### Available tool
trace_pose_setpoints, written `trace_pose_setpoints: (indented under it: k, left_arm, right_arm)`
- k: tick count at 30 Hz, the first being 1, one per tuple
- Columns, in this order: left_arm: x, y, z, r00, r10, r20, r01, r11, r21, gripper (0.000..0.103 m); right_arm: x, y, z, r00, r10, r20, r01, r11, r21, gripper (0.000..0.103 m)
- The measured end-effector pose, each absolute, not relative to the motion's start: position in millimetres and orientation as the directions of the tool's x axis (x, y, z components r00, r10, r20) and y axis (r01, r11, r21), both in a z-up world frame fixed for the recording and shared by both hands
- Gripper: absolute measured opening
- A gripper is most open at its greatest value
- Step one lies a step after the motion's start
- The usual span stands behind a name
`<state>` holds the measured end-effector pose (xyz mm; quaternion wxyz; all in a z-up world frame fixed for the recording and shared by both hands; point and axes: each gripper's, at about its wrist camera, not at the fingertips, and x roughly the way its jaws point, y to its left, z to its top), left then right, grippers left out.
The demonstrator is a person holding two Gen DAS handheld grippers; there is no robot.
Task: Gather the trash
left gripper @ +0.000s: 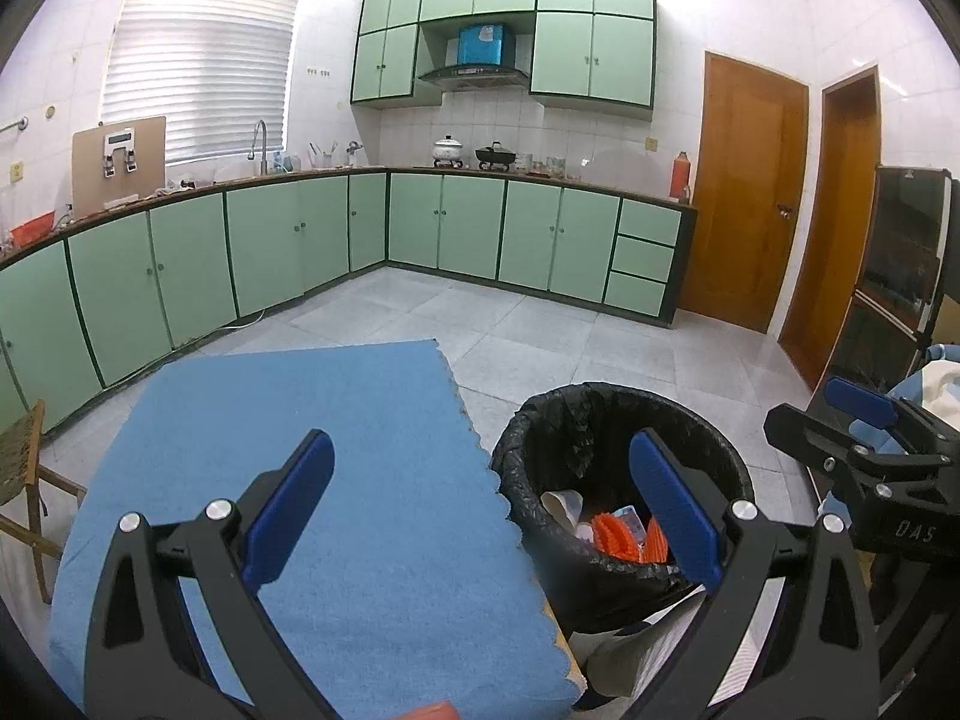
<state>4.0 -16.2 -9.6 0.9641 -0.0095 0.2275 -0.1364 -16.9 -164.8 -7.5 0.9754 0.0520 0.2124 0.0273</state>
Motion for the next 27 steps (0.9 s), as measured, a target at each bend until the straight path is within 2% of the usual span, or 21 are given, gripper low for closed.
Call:
trace_pose_setpoints:
  k: [27]
  left_arm:
    - [1.6, -14.2, -10.4, 0.86, -0.264, -0.437, 0.258, 0.963, -0.075, 0.096]
  right_arm:
    - [-16.8, -164.5, -8.3, 0.91, 0.076, -0.408, -0.033, 0.993, 0.11, 0.097]
